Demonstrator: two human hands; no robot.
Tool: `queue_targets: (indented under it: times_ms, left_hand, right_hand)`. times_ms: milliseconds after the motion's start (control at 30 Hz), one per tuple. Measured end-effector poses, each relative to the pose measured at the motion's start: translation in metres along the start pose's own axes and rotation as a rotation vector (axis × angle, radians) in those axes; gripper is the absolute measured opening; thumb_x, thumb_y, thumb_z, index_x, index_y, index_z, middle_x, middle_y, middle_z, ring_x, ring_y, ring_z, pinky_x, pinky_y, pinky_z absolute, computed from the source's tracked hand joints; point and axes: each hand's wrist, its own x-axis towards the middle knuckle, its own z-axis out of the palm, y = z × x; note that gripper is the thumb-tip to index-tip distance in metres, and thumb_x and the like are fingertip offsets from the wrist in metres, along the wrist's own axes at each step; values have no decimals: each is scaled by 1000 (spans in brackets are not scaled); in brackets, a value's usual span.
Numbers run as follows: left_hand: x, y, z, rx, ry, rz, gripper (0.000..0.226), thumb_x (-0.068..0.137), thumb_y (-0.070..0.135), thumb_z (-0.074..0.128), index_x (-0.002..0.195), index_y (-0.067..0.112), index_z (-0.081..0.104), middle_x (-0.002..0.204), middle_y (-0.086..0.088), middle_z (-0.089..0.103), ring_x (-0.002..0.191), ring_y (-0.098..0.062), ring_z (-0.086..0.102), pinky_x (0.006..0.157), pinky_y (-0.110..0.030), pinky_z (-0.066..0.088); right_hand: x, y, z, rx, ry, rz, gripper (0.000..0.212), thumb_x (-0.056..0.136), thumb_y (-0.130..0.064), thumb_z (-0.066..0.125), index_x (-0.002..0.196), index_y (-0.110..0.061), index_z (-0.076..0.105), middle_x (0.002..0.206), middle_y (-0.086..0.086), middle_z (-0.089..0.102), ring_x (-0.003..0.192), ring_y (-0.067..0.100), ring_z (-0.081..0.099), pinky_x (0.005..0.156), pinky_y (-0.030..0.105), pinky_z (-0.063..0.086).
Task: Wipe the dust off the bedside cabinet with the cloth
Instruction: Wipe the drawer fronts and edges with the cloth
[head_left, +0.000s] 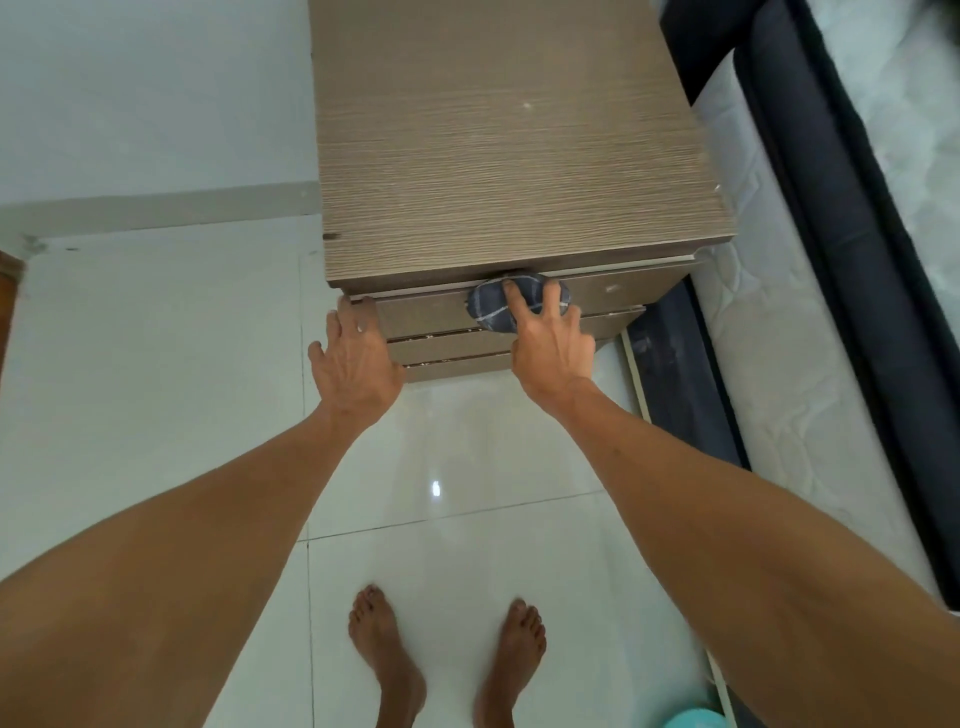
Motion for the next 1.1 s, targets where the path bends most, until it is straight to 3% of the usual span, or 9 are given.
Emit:
queue_targets:
  times_ms: [167, 400, 600, 700, 767, 867, 933, 1000, 1100]
  left_hand:
    - [4, 6, 1, -23, 44, -46, 74, 77, 11, 68, 142, 4, 34, 145, -20, 33, 129, -37, 39, 93, -54, 42]
    - [6, 17, 14, -56, 122, -101, 75, 73, 6, 71, 138, 3, 33, 144, -20, 31, 116, -40, 47, 85, -52, 44]
    - [8, 18, 30, -77, 203, -114, 77, 70, 2, 73, 136, 3, 34, 148, -21, 28, 109, -43, 51, 83, -51, 47]
    - [9, 15, 37, -82, 250, -94, 76, 70, 0, 72, 135, 3, 34, 148, -22, 28, 108, -43, 51, 83, -52, 47]
    - [10, 13, 40, -122, 288, -84, 76, 70, -2, 72, 136, 4, 34, 147, -21, 28, 108, -43, 51, 85, -53, 48]
    - [12, 11, 46, -257, 341, -63, 73, 72, -5, 68, 137, 5, 35, 147, -18, 29, 111, -41, 50, 89, -51, 49]
    - [16, 8, 49, -375, 414, -40, 62, 77, -8, 60, 134, 5, 39, 144, -17, 32, 112, -38, 51, 92, -47, 49]
    - [22, 4, 50, -463, 500, -27, 49, 82, -8, 51, 129, 4, 43, 138, -17, 37, 109, -35, 52, 91, -42, 49]
    - [34, -8, 52, -568, 597, -13, 31, 89, -4, 45, 119, 3, 52, 125, -17, 46, 101, -29, 55, 84, -30, 44]
  right_hand:
    - [7, 70, -8, -35, 13, 110, 74, 90, -12, 60, 151, -31, 22, 142, 18, 30, 113, 42, 47, 69, 47, 51]
    - [18, 148, -6, -64, 56, 209, 77, 89, -12, 61, 150, -33, 20, 143, 19, 31, 110, 44, 49, 61, 44, 42]
    - [26, 197, -2, 56, 60, 383, 70, 89, -18, 60, 148, -27, 24, 143, 20, 31, 123, 47, 42, 87, 56, 47]
    - [28, 216, 6, 282, -23, 701, 60, 88, -19, 58, 143, -18, 35, 140, 22, 35, 124, 44, 44, 103, 48, 38]
    - [23, 210, 12, 443, 93, 804, 58, 91, -20, 53, 146, -21, 33, 139, 21, 35, 117, 41, 49, 104, 46, 40]
    - [23, 181, 19, 804, 373, 828, 62, 95, -18, 46, 154, -24, 27, 139, 15, 39, 110, 25, 51, 102, 35, 40]
    - [34, 155, 18, 1115, 575, 838, 64, 95, -17, 46, 155, -22, 25, 148, 12, 38, 126, 23, 49, 108, 30, 35]
    - [48, 132, 20, 1299, 658, 807, 66, 95, -17, 45, 156, -20, 20, 156, 7, 33, 138, 23, 40, 114, 28, 29]
    - [67, 101, 30, 1395, 683, 762, 68, 97, -26, 43, 157, -20, 11, 159, 9, 27, 140, 23, 34, 107, 20, 24]
